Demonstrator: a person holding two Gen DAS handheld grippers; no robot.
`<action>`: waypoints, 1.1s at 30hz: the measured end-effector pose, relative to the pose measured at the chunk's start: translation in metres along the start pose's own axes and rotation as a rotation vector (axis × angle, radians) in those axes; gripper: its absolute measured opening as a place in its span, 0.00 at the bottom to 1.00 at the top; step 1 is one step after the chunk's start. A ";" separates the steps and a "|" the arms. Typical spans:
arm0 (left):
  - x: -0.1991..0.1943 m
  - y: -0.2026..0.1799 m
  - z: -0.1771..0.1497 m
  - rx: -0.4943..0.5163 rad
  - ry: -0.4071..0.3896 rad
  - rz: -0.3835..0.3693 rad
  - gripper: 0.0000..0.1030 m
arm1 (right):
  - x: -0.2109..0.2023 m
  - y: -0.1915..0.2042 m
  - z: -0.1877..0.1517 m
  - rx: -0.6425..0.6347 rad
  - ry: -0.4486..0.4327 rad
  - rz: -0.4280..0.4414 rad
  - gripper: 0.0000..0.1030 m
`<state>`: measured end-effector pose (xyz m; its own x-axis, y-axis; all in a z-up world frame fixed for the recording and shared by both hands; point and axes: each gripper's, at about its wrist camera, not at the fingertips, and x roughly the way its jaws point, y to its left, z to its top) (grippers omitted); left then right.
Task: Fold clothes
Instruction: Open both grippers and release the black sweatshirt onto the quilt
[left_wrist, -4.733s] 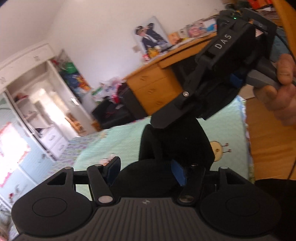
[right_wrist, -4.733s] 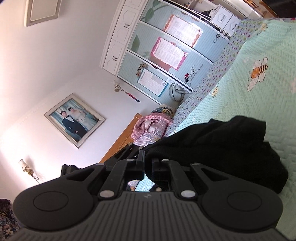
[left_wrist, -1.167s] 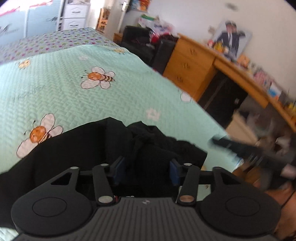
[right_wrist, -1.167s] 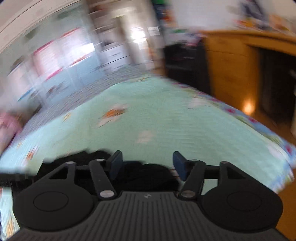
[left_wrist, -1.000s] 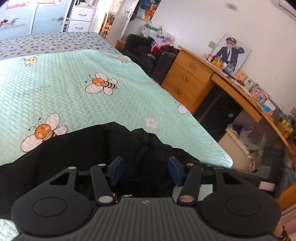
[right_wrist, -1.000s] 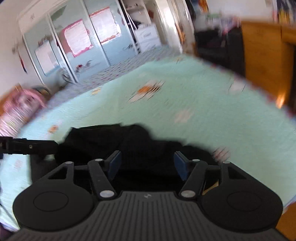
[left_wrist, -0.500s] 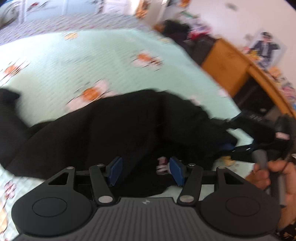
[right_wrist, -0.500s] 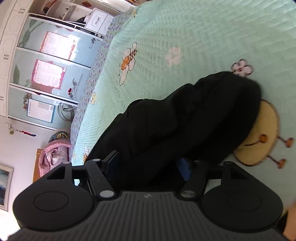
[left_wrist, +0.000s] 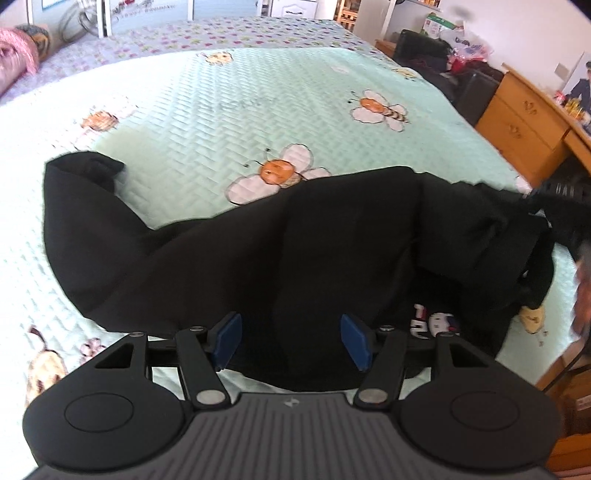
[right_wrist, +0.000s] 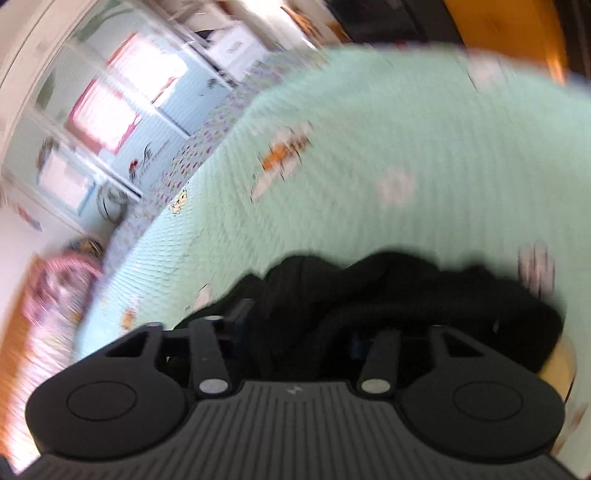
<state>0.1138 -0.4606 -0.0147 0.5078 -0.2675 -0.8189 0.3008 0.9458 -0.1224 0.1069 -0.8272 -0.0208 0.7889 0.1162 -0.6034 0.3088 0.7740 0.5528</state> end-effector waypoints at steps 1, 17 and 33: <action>-0.001 0.001 0.000 0.007 -0.005 0.018 0.61 | -0.001 0.008 0.008 -0.057 -0.034 -0.020 0.16; -0.017 0.007 0.004 0.091 -0.078 0.195 0.66 | 0.020 -0.050 0.085 -0.038 -0.081 -0.185 0.62; 0.000 0.001 -0.007 0.064 0.018 0.183 0.66 | -0.050 -0.089 -0.054 0.209 -0.105 0.015 0.74</action>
<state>0.1079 -0.4581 -0.0186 0.5443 -0.0878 -0.8342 0.2555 0.9646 0.0652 0.0117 -0.8682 -0.0709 0.8420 0.0529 -0.5369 0.3913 0.6253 0.6752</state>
